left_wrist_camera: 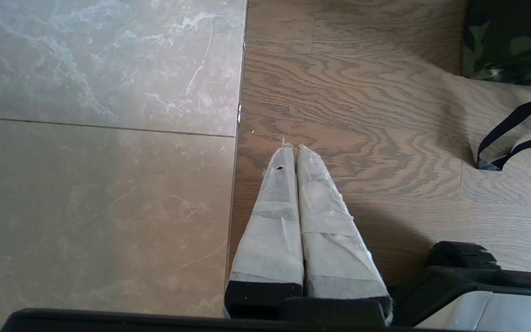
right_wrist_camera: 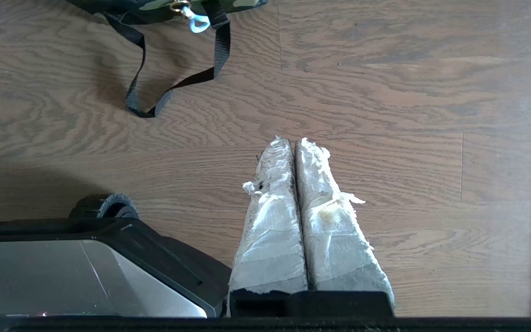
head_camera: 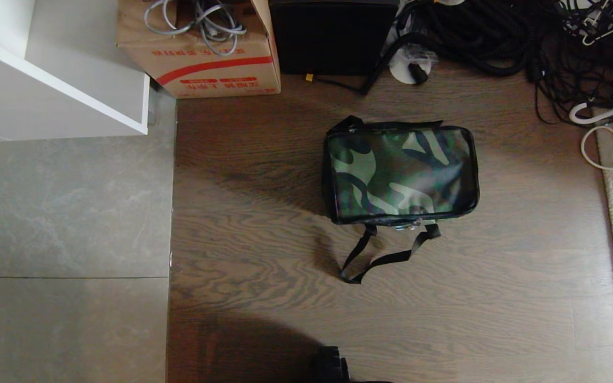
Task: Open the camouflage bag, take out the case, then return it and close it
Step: Open the top of the storage box
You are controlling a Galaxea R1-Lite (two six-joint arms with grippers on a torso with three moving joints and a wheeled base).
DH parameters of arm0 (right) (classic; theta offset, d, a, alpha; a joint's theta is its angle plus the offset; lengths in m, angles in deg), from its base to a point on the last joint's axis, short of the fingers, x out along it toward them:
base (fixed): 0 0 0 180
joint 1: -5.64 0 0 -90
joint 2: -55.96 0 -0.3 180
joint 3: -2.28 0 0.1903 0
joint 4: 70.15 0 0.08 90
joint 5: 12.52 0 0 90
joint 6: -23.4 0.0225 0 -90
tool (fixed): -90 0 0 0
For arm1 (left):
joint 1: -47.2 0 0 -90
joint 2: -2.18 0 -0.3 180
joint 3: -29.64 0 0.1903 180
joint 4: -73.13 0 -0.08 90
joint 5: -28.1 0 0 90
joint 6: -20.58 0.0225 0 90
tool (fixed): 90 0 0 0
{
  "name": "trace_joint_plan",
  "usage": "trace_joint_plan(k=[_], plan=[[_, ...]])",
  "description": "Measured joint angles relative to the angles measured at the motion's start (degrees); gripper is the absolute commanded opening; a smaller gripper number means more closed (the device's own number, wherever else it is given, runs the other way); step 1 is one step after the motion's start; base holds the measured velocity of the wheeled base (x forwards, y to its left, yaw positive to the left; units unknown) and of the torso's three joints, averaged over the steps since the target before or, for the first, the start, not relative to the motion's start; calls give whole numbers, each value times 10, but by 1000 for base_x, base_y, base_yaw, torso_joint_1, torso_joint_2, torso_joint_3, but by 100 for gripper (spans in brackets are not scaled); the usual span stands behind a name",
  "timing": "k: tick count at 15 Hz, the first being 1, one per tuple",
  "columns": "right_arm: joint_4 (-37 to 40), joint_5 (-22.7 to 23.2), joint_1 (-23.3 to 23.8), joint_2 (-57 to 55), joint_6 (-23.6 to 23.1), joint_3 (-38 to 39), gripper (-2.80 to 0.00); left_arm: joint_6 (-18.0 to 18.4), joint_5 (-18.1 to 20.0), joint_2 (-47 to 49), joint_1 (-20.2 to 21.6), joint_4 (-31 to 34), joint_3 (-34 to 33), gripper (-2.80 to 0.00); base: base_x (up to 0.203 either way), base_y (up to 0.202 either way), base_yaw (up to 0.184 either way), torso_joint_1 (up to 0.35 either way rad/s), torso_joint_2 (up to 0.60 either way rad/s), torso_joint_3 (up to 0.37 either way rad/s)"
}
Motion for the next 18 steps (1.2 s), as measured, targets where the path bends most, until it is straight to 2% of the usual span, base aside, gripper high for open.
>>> trace_joint_plan(k=[18], plan=[[0,0,0,0,0,0,-280,1,0,0,0,0,0,-280,0,0,0,0,0,-12]])
